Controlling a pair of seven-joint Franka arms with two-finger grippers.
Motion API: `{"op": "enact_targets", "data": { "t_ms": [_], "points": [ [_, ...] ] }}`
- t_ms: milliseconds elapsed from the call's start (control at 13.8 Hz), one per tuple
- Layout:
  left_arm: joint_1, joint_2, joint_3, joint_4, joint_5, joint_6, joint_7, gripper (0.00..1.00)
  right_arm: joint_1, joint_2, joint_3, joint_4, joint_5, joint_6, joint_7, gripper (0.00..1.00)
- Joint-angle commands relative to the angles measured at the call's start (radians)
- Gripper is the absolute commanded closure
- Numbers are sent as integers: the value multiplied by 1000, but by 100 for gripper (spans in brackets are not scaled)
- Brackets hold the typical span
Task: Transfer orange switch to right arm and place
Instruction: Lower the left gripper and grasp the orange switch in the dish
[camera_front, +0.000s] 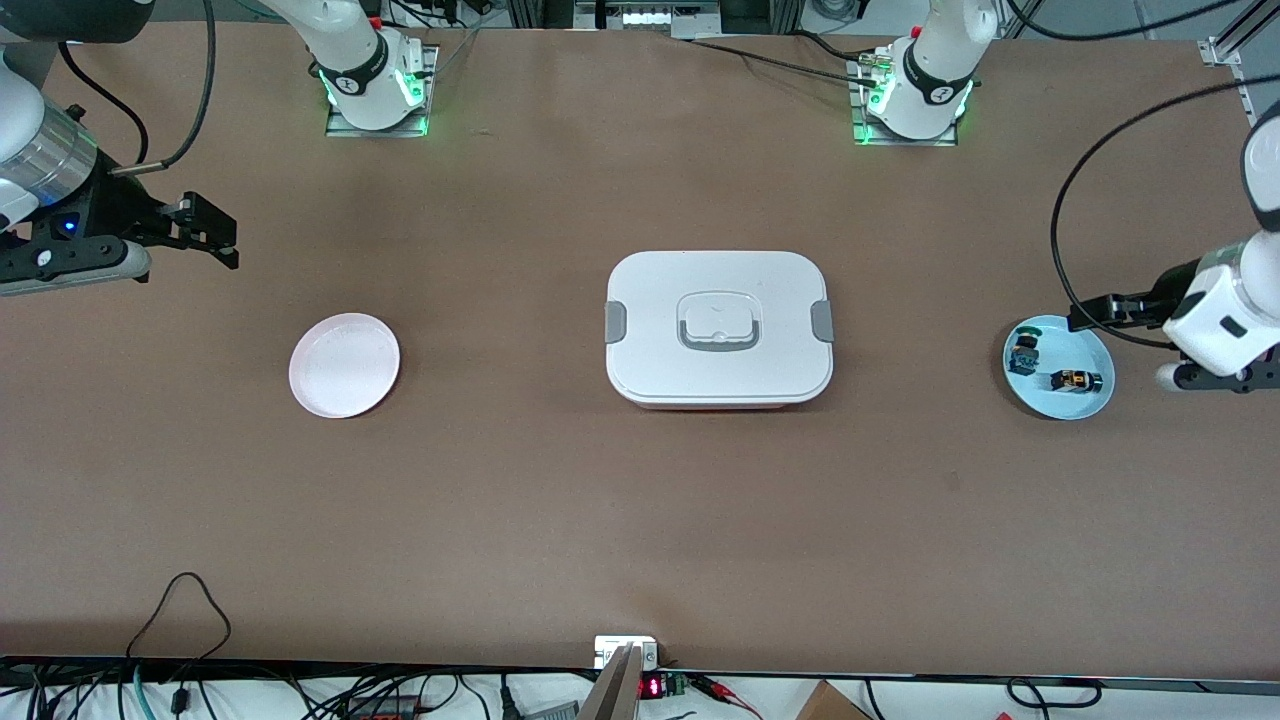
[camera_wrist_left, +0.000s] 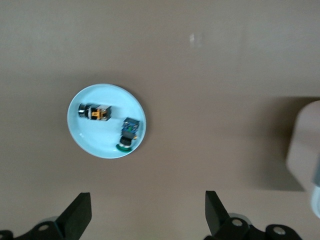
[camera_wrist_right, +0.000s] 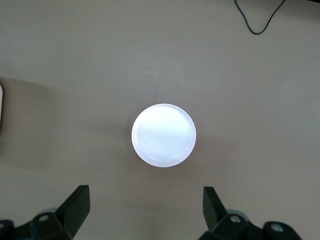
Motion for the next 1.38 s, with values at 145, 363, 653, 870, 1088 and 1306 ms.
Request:
{"op": "enact_targets", "data": {
  "t_ms": [145,363,653,870,1088,1306],
  "points": [
    [37,85,-3,-44,72,106,4,0,-1,-1,0,18,10,-18,-1,0],
    [97,94,-3,-162,95,331,65,0,-1,-1,-2,18,10,-18,-1,0],
    [169,189,-5,-228,93,583,147,0,-1,-1,0,18,10,-15,-1,0],
    [208,246,-6,-228,92,638,208,0,2,-1,0,18,10,-15,-1,0],
    [243,292,-14,-237,89,657,231,0,4,-1,2,18,10,-15,1,0],
    [266,295,-36,-267,84,658,245,0,4,-1,3,18,10,-17,1,0]
  ]
}}
